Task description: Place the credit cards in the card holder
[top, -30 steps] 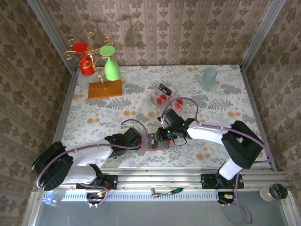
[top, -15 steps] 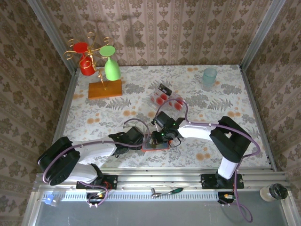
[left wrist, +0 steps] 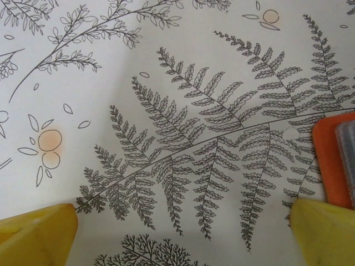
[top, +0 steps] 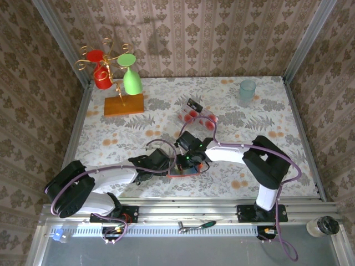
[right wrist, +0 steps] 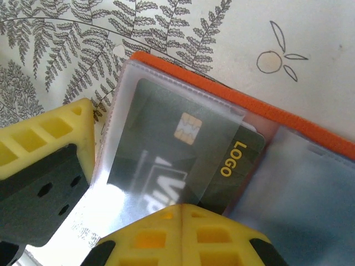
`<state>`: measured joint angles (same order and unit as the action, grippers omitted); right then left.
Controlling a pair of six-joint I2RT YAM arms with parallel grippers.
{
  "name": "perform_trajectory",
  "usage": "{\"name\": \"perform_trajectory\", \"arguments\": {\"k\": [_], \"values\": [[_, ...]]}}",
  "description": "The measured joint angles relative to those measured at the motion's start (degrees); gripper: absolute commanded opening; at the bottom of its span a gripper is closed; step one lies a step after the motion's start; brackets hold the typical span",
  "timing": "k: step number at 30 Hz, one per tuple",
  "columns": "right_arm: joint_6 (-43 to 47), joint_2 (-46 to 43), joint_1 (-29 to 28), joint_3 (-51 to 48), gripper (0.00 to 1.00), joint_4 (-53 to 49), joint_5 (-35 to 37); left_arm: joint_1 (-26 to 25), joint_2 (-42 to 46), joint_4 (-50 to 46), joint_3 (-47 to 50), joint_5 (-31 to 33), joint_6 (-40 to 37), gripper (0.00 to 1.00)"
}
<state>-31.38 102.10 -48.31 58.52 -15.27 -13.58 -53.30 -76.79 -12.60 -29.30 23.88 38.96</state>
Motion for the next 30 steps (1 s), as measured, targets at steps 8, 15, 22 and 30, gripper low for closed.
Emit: {"name": "perform_trajectory", "arguments": {"k": [8, 15, 22, 30], "values": [[1.05, -4.48, 2.99, -0.11, 0.06, -0.83, 0.85, 2.10, 1.27, -0.48, 0.02, -0.74, -1.11, 1.00], [1.27, -2.54, 3.58, -0.11, 0.05, -1.27, 1.20, 2.84, 0.22, -0.48, -0.11, -1.49, -2.14, 1.00], [1.27, 0.26, 3.58, 0.35, 0.05, -1.31, 1.16, 3.15, -1.36, -0.33, -1.36, -1.81, -3.23, 1.00], [1.27, 2.47, 3.21, 3.28, 0.04, -1.31, 0.63, 3.17, -3.65, 0.76, -2.89, -1.84, -4.17, 1.00]]}}
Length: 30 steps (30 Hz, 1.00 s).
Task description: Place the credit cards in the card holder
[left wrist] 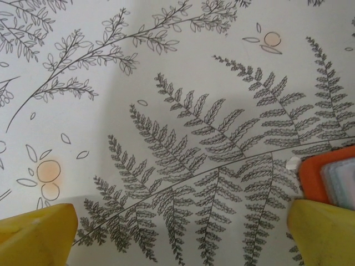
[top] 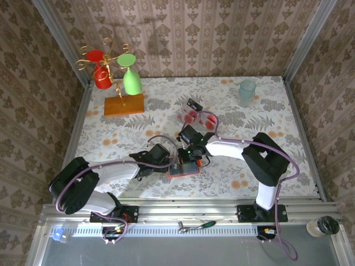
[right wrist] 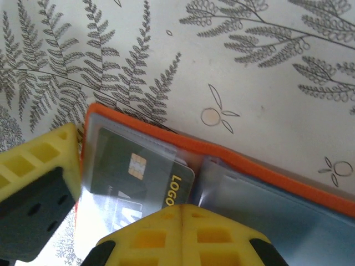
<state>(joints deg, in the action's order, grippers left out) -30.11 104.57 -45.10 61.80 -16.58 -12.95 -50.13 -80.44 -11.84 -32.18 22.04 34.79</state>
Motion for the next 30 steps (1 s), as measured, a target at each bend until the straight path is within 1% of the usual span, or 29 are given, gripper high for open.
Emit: {"name": "perform_trajectory", "arguments": {"k": [9, 16, 24, 30], "values": [[-0.02, 1.53, -0.20, 0.94, 0.03, -0.09, -0.96, 0.31, -0.61, 1.46, -0.17, -0.11, -0.13, 1.00], [-0.04, 1.40, -0.22, 1.01, 0.04, -0.24, -0.98, 0.35, 0.44, 0.63, -0.15, -0.61, -0.13, 1.00], [-0.31, -3.91, -0.50, -2.36, 0.04, 0.11, -0.98, 0.35, 5.57, -1.46, 1.20, -1.51, -0.07, 1.00], [-1.18, -4.46, -0.81, -5.35, 0.04, 0.96, -1.20, 0.28, 6.21, -3.08, 3.06, -2.16, 0.70, 1.00]]}}
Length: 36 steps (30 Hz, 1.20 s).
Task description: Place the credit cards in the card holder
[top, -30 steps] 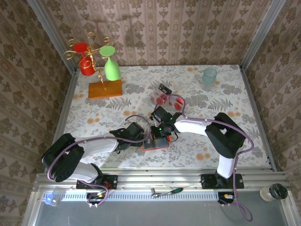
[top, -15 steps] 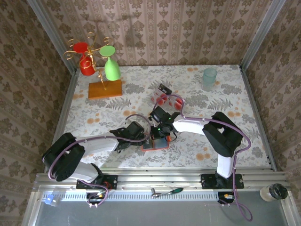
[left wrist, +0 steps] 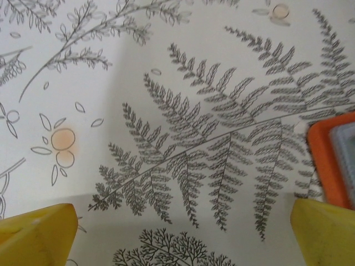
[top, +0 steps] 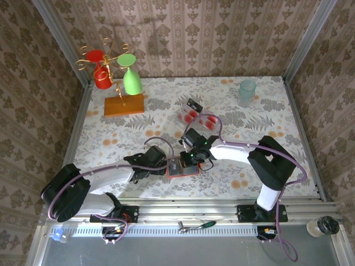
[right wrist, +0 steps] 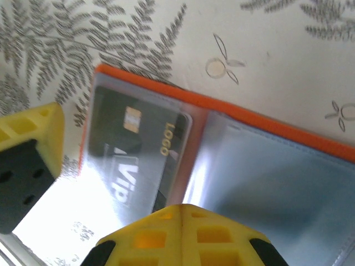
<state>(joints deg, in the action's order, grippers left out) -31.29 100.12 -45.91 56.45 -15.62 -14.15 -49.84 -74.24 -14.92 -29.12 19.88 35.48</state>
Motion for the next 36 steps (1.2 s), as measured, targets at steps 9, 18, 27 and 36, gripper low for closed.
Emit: {"name": "perform_trajectory", "arguments": {"k": [9, 18, 27, 36], "values": [[-1.05, 0.00, -2.05, -0.96, 0.04, 1.92, -0.79, -1.40, -0.28, -0.26, 0.28, -0.24, 1.20, 1.00], [-2.12, 0.90, -2.82, -0.96, 0.03, 3.43, -1.36, -1.57, -1.77, 1.38, 0.22, -0.20, 1.88, 1.00], [-2.95, 1.31, -2.91, -0.96, 0.03, 3.89, -2.32, -1.62, -2.93, 2.12, -0.42, -0.17, 1.86, 1.00], [-2.93, 0.94, -2.91, -0.94, 0.04, 3.34, -1.73, -1.49, -3.28, 2.99, -0.44, -0.15, 1.81, 1.00]]}}
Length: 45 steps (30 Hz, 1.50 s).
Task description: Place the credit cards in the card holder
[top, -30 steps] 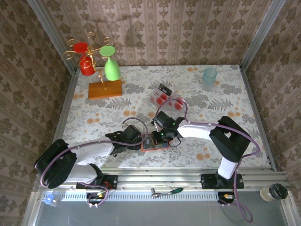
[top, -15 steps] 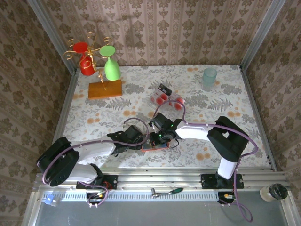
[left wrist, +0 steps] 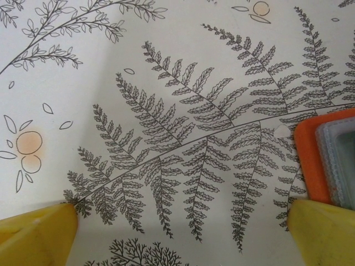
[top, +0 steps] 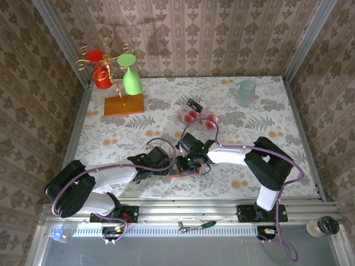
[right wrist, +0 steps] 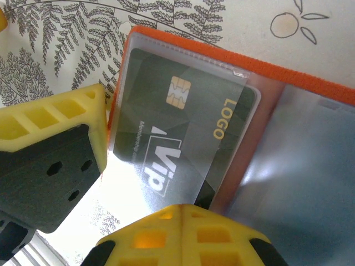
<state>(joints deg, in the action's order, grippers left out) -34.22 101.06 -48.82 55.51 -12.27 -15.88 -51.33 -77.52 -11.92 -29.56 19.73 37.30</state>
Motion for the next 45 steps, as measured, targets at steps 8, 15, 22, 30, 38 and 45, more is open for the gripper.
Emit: {"name": "perform_trajectory", "arguments": {"k": [8, 15, 22, 30, 38, 45], "values": [[1.07, -2.56, 0.00, -0.11, 0.04, -1.46, 2.36, 0.04, -0.02, 0.35, 0.00, -0.02, 0.00, 1.00], [1.25, -2.91, 0.00, -1.01, 0.03, -1.70, 3.34, 0.04, -0.02, 0.42, 0.00, 0.00, -0.02, 1.00], [1.25, -1.18, 0.00, -1.01, 0.03, -1.53, 3.02, 0.04, -0.13, 0.68, 0.00, 0.00, -0.02, 1.00], [1.25, -0.39, 0.00, -0.70, 0.03, -1.20, 2.14, 0.11, -0.13, 0.74, 0.00, -0.02, -0.02, 1.00], [1.55, -2.78, 1.62, -0.68, 0.06, -2.56, 2.19, 4.04, 5.29, -3.78, -0.11, 0.00, -1.51, 1.00], [2.84, -10.12, 7.93, -2.34, 0.08, -3.15, 2.19, 6.05, 14.86, -7.48, -0.66, -0.48, -2.60, 1.00]]}}
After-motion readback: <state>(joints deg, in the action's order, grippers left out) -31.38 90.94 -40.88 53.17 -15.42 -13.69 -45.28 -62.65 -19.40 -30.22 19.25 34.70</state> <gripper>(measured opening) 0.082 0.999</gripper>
